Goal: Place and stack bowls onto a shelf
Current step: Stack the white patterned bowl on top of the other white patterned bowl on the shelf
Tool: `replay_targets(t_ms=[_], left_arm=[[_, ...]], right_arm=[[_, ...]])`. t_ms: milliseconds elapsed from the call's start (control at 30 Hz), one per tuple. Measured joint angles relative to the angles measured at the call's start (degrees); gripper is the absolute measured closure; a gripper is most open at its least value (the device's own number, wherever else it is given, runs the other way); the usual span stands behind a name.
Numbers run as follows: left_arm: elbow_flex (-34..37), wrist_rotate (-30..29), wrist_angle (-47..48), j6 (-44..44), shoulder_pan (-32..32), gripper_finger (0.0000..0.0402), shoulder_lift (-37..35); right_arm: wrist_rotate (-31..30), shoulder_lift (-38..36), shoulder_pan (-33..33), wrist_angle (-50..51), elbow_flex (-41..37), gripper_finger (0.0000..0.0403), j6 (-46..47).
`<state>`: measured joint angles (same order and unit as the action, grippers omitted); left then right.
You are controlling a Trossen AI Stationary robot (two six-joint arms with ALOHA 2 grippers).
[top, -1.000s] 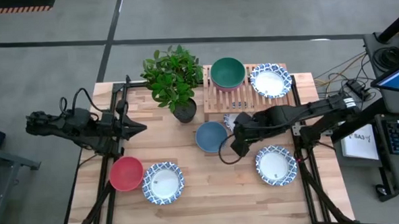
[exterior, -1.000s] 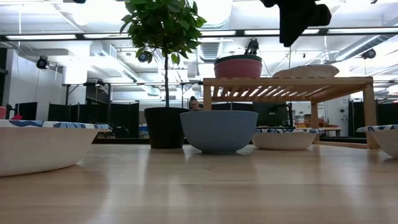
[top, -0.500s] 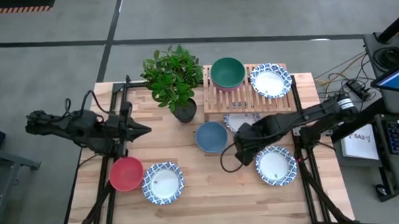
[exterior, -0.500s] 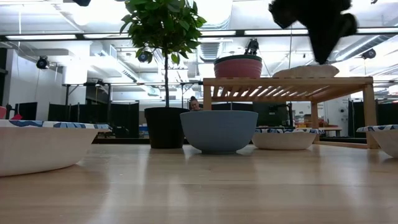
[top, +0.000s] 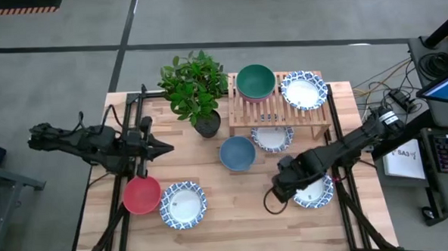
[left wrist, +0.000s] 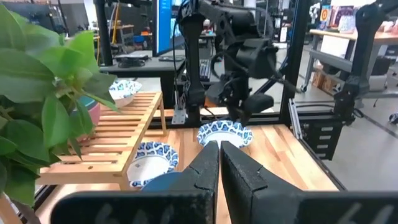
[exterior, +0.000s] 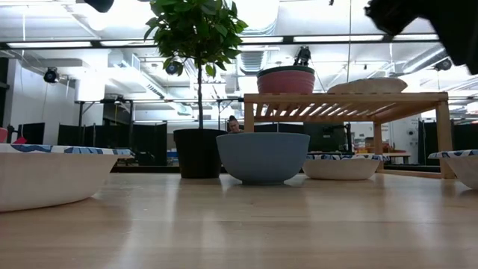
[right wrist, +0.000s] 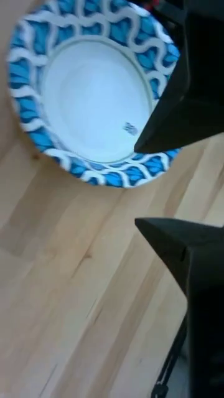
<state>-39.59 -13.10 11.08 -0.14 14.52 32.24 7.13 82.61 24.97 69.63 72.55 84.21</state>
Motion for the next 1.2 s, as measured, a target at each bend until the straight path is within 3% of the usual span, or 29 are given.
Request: replay_targets(t_ms=[167, 400, 833, 1033, 1200], left_arm=[[0.0, 0.0, 0.8, 0.0, 0.0, 0.0402, 1.3], [0.0, 0.0, 0.8, 0.0, 0.0, 0.0402, 3.1], [0.0, 0.0, 1.4, -1.0, 0.0, 0.0402, 3.3], [0.0, 0.0, 1.5, -0.9, 0.0, 0.0402, 4.1], [0.0, 0.0, 1.5, -0.7, 0.0, 0.0402, 4.3]], right_arm=[[0.0, 0.0, 3.1, -0.5, -0.8, 0.0194, 8.1], [-2.1, 0.4, 5.8, -8.1, -3.5, 0.0186, 14.0], [-3.2, 9.5, 5.6, -11.6, -8.6, 0.0187, 12.4], [-3.5, 13.0, 5.5, -11.8, -8.7, 0.0216, 10.4], [-4.3, 13.8, 5.4, -11.7, -7.2, 0.0271, 9.2]])
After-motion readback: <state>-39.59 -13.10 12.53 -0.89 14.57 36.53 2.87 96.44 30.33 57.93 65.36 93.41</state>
